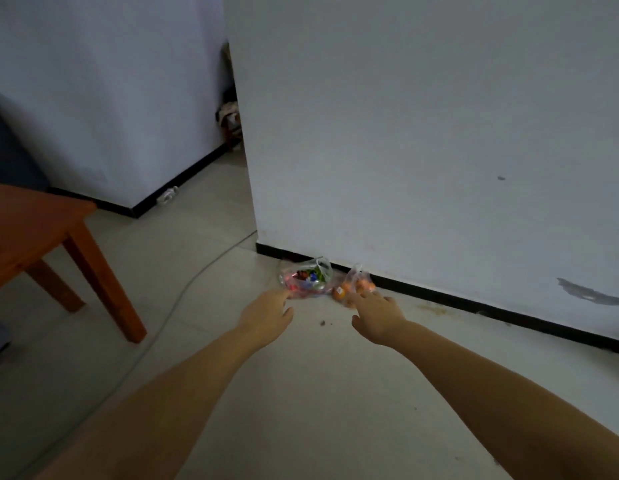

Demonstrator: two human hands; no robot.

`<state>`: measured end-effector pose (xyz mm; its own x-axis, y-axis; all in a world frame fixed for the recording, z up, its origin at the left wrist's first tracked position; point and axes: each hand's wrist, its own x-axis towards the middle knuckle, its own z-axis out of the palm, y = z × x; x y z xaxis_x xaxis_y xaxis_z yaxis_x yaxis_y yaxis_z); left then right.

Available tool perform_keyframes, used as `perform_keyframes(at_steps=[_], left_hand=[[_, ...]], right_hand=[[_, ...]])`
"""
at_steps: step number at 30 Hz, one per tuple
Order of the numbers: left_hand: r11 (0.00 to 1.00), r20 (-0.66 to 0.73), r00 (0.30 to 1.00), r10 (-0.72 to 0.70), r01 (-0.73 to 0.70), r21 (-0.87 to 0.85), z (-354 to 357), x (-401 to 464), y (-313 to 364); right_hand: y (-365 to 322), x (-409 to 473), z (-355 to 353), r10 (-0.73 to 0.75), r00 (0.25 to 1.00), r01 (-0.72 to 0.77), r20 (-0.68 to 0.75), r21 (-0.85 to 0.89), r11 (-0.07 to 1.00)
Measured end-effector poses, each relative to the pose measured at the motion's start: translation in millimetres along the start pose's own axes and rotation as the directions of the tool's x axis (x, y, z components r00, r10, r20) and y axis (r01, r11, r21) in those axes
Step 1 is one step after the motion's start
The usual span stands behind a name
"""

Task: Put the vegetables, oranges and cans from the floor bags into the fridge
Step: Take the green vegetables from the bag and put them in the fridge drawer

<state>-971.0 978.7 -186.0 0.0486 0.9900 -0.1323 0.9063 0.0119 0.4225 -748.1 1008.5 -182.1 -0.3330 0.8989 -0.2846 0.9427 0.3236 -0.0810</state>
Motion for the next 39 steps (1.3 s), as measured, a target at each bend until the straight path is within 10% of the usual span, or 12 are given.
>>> perform_keyframes(at_steps=[27,32,39], left_hand=[[0.959,0.446,0.849,0.282,-0.264,-0.103,-4.3,519.1,-153.5],[0.965,0.443,0.858,0.26,-0.222,-0.136,63.9,610.8,-169.8],[0.837,0.683,0.584,0.438,-0.542,-0.073,292.7,713.3,-247.1]], right_hand=[[13.4,488.9,17.1,0.293,0.919,-0.383,0.263,0.418,0.824],[46.9,576.1,61.5,0.322,0.901,-0.423,0.29,0.426,0.8],[79.9,730.4,272.2,0.297,0.854,-0.477,0.427,0.415,0.775]])
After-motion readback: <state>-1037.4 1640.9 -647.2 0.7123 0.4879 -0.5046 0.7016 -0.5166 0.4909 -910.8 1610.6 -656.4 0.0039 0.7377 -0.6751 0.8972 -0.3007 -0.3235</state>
